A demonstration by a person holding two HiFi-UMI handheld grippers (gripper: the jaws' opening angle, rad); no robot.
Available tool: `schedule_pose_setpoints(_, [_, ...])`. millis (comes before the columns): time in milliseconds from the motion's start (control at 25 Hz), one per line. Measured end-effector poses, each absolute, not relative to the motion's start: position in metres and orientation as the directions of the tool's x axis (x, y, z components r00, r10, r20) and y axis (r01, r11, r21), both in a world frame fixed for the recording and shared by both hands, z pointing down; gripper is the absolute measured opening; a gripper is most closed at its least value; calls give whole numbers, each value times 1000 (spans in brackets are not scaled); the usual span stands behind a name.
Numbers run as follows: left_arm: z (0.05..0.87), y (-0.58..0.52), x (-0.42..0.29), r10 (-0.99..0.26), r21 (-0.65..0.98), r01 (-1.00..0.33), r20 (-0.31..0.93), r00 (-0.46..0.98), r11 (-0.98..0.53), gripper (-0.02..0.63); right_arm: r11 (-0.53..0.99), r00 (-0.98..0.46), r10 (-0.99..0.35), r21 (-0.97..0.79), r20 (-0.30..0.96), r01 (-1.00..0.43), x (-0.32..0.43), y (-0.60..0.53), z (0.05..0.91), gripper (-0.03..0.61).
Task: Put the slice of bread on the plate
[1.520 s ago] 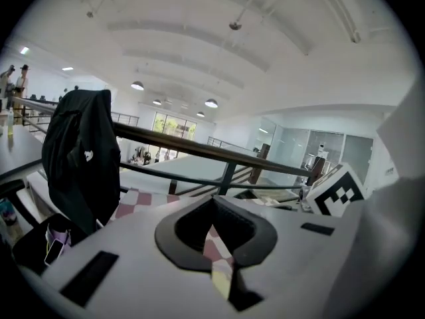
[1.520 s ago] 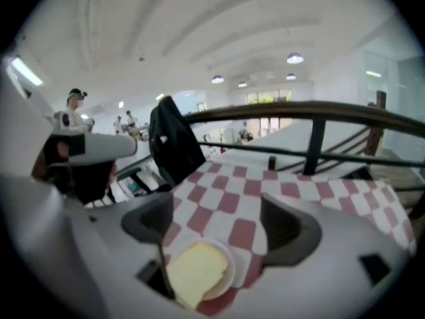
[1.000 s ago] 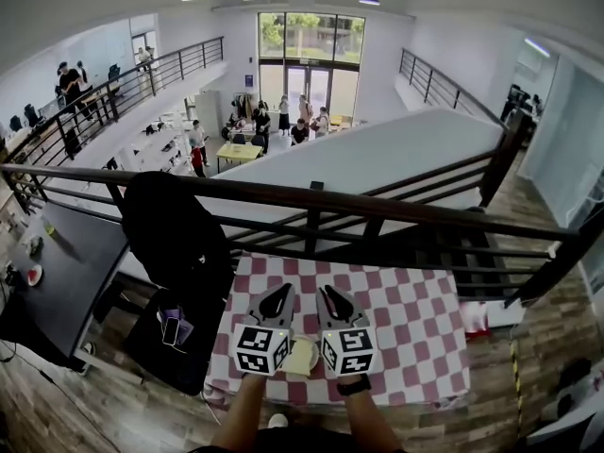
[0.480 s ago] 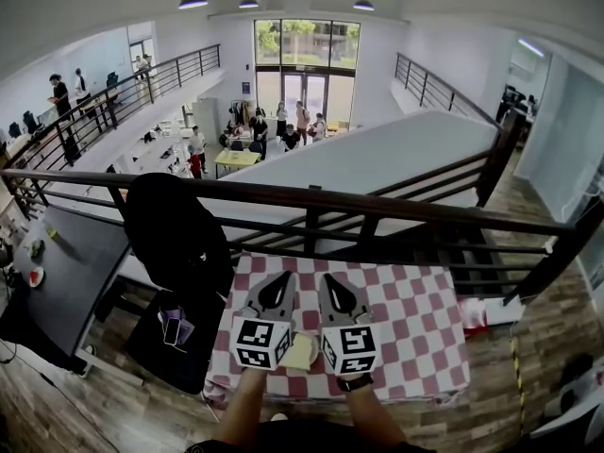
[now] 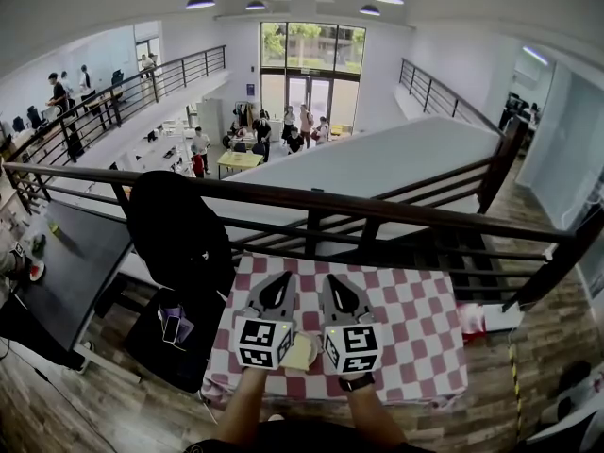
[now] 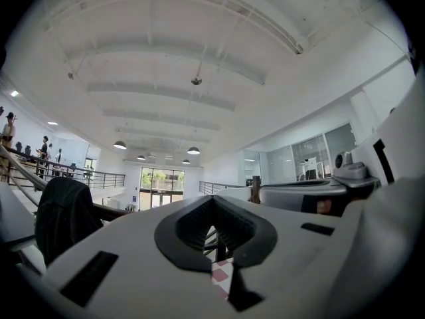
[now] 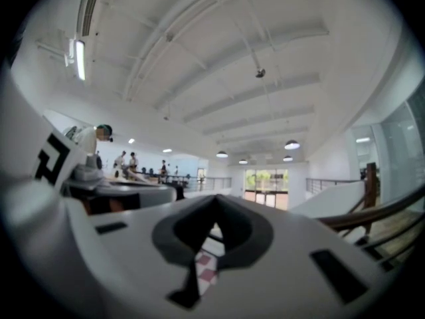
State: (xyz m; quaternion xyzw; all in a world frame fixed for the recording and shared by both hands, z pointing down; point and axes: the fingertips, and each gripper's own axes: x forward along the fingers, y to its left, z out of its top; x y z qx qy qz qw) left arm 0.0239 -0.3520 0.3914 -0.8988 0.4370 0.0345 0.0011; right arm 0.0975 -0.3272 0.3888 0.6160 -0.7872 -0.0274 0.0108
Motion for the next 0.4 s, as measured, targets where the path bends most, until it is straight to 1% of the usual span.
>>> schedule_pose_setpoints(400, [393, -351, 29, -781, 31, -781, -63, 621, -624, 17, 230, -232, -973, 51, -19, -972, 105, -326, 391, 14])
